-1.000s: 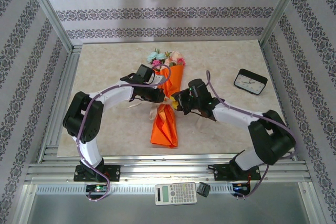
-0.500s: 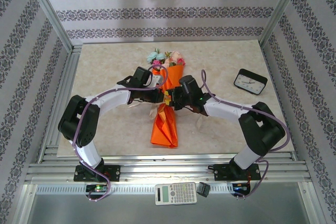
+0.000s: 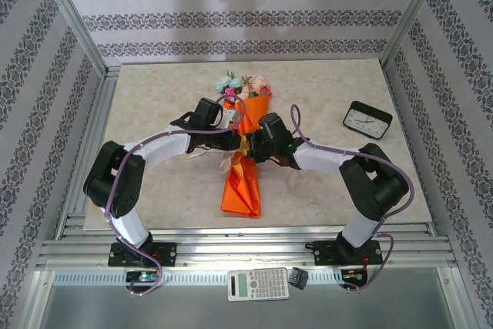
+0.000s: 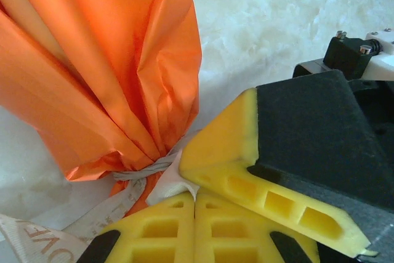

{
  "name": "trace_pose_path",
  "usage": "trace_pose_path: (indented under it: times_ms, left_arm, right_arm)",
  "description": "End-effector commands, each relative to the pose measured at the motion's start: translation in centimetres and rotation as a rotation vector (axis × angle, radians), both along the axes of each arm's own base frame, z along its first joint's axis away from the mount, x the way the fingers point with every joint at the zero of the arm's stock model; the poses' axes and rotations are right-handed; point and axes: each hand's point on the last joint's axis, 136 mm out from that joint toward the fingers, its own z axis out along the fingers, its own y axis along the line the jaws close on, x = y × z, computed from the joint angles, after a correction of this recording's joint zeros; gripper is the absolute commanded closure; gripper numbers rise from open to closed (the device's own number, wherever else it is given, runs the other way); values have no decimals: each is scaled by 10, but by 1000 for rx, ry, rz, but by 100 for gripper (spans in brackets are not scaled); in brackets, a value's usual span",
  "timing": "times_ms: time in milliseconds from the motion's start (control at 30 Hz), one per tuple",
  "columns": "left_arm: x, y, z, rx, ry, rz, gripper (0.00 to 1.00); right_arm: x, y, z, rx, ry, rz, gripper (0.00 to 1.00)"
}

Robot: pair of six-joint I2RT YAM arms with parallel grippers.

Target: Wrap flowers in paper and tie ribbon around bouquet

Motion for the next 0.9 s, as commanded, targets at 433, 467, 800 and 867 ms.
trace_pose_path:
  times_ms: [433, 467, 800, 867]
  left_arm:
    - [-8, -11, 13, -18, -44, -61, 99]
    - [-10, -12, 12, -17, -42, -63, 100]
    - [-10, -16, 16, -14, -59, -76, 99]
    - [-10, -16, 16, -13, -62, -76, 99]
  right_arm:
    - [22, -6, 21, 41, -38, -94, 64]
    - [22, -5, 21, 43, -37, -91, 64]
    - [23, -4, 12, 41, -25, -92, 79]
    - [23, -4, 11, 41, -25, -91, 80]
